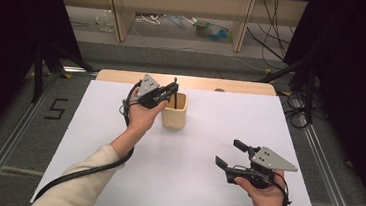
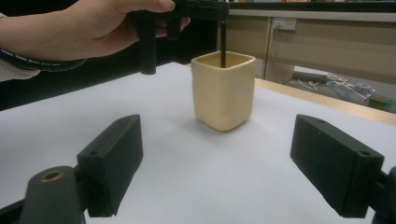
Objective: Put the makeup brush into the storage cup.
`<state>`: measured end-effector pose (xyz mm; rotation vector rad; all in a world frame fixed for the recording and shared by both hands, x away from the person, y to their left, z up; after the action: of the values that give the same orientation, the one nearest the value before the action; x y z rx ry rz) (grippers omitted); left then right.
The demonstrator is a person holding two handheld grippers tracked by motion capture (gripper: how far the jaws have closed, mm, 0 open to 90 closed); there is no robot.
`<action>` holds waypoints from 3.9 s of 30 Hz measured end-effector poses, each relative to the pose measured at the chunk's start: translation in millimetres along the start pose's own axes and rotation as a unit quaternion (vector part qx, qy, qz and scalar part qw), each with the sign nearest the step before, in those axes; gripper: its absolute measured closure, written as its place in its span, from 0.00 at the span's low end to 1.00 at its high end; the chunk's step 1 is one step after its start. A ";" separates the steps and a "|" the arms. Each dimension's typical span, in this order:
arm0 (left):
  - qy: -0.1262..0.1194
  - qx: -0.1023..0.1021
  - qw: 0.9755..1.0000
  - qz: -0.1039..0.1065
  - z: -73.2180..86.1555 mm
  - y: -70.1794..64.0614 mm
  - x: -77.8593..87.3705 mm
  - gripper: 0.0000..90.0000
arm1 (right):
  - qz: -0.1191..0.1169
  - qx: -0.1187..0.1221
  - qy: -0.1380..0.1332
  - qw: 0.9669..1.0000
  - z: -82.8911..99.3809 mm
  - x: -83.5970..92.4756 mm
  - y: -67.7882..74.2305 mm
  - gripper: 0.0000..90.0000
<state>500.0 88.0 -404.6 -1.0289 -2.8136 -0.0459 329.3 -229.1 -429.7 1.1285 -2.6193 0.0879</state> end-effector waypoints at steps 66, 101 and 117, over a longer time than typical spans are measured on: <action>0.011 -0.006 1.000 0.023 8.2 -7.7 87.9 0.12 | 0.002 0.000 0.004 1.000 0.3 0.0 -1.6 0.20; 0.004 0.002 0.999 0.047 41.4 -27.5 170.2 0.11 | 0.007 -0.001 0.009 1.000 0.7 -1.1 -2.4 0.20; -0.011 -0.005 0.998 0.062 47.5 -34.1 196.3 0.11 | 0.005 0.001 0.007 1.000 -0.2 -0.3 -2.5 0.20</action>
<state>323.9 191.2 -422.0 -1.2123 -2.7646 -0.0355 331.4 -230.6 -429.7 1.1122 -2.6125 0.0999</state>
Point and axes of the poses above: each handheld gripper's, and its own axes: x roughly backward along the jaws, z roughly out of its underside, y roughly to its left, the point moved 1 cm from there along -x, roughly forward along the jaws, and after that the axes turned 3 degrees about y, right-handed, at the moved point
